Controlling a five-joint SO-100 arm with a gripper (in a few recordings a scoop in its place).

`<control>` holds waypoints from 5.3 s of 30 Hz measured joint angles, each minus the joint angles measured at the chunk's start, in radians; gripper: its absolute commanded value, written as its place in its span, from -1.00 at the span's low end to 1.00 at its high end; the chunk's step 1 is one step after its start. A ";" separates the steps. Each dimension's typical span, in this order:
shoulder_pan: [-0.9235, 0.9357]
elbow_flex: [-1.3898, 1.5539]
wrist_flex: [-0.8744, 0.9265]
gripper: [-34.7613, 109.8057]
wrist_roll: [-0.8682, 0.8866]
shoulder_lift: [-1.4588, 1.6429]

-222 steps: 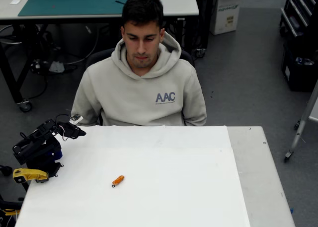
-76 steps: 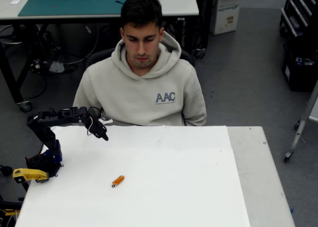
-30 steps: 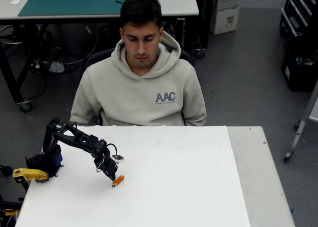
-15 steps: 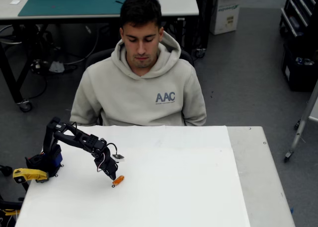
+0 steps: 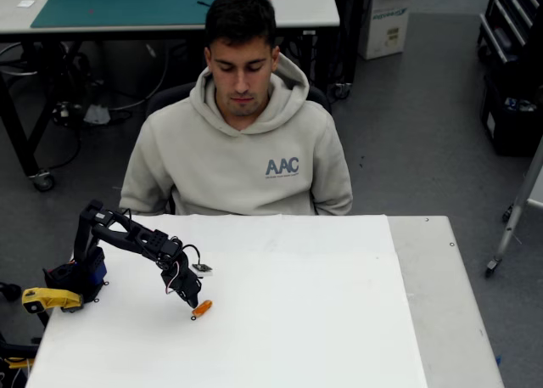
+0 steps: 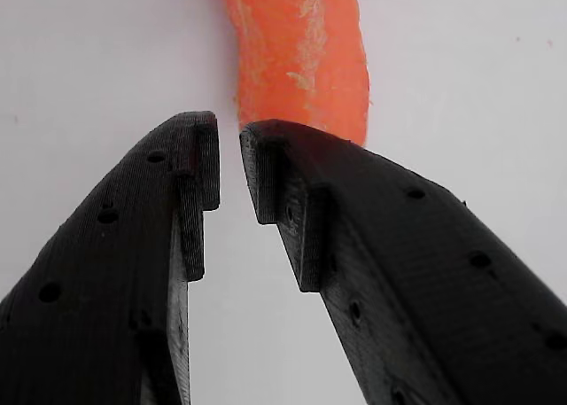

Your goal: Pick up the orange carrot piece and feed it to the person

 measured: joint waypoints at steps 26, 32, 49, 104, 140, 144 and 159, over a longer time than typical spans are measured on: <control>0.017 -0.002 0.000 -0.17 0.000 0.000; 0.006 -0.075 0.000 -0.17 0.000 0.000; 0.006 -0.120 0.000 -0.17 0.000 -0.106; -0.163 -0.466 0.000 -0.57 0.000 -0.215; -0.640 -1.190 0.002 -0.57 -0.002 -0.253; -0.695 -1.305 0.002 -0.57 -0.002 -0.253; -0.739 -1.611 -0.063 -0.57 -0.002 -0.574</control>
